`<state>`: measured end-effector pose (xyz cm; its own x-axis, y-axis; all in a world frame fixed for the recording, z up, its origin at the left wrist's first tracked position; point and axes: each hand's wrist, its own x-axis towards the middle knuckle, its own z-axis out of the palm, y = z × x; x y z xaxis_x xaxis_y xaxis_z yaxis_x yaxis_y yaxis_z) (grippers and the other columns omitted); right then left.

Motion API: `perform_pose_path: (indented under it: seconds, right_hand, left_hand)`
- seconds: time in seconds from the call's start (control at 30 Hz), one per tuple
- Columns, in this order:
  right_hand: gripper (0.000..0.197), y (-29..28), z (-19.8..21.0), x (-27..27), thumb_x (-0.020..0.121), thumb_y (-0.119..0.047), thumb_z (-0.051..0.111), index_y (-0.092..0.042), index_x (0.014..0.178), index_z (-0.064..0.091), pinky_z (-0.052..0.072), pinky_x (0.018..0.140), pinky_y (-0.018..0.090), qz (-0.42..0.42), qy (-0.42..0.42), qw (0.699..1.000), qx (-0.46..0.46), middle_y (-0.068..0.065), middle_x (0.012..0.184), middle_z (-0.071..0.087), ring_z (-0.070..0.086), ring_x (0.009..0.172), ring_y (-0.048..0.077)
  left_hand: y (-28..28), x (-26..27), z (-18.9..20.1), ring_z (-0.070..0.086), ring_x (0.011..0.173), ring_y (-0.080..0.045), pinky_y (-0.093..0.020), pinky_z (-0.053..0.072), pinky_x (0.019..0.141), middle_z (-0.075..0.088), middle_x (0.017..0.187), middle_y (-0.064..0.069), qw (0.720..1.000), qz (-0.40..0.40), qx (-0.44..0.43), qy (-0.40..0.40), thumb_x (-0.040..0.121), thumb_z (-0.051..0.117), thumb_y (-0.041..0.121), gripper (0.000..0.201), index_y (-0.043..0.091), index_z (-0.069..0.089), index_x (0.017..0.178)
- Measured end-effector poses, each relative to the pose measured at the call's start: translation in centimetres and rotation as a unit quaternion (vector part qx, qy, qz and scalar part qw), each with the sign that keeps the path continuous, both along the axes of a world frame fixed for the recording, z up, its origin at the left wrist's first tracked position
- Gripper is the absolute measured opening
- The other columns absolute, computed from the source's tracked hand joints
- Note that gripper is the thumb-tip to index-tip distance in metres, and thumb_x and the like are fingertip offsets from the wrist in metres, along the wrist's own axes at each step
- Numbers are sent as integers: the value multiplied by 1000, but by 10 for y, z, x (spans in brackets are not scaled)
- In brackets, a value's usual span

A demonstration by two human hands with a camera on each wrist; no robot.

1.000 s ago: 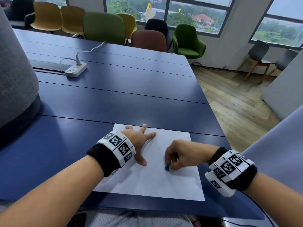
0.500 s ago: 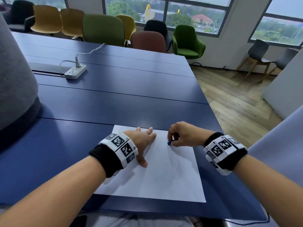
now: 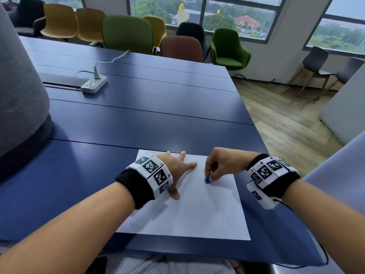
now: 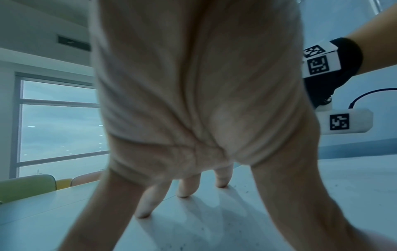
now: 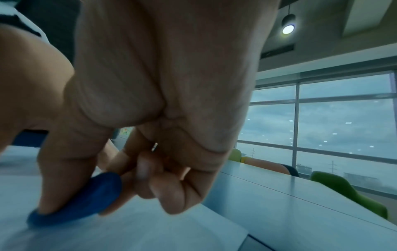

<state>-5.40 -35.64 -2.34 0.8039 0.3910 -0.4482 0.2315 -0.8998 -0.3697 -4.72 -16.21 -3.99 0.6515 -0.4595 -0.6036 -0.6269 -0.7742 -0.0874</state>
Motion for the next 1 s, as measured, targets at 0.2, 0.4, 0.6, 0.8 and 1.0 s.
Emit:
perform_pose_path:
  seconds: [0.2,0.4,0.6,0.8,1.0]
  right_hand:
    - [7,-2,-6,3,78,-22,75,-17,81,72,41,55,18,-24,-68,997,20,-2,71,63,49,56,5]
    - [9,3,-1,0,76,-24,77,-18,83,75,39,54,16,0,-15,1000,4,-12,60,60,49,51,1]
    - [9,4,-5,-5,78,-20,75,-15,86,73,40,55,17,-1,-32,999,11,-10,63,57,47,51,3]
    - [9,5,-5,10,78,-25,76,-17,81,72,41,58,20,-25,-88,996,5,-10,65,58,49,55,4]
    - [7,10,-6,-13,78,-19,73,-17,84,71,42,55,20,18,-39,999,5,-8,64,57,48,52,5]
  left_hand:
    - [0,0,-1,7,147,-47,-58,31,111,-14,164,-4,1000,-6,-3,-4,72,81,52,123,42,-10,153]
    - [-2,-2,-1,6,148,-45,-56,29,112,-15,164,-2,1000,-9,-3,-6,72,81,52,122,45,-10,153]
    - [-2,-3,-2,6,148,-44,-55,29,111,-14,164,-3,1000,-7,-7,-10,73,81,51,121,45,-10,153]
    - [-1,-3,-3,5,148,-45,-55,30,111,-14,164,-2,1000,-5,-13,-11,73,81,51,121,46,-10,152]
    - [-2,-2,-2,4,148,-44,-56,32,110,-16,164,-1,1000,-4,-6,-4,73,81,50,121,46,-12,152]
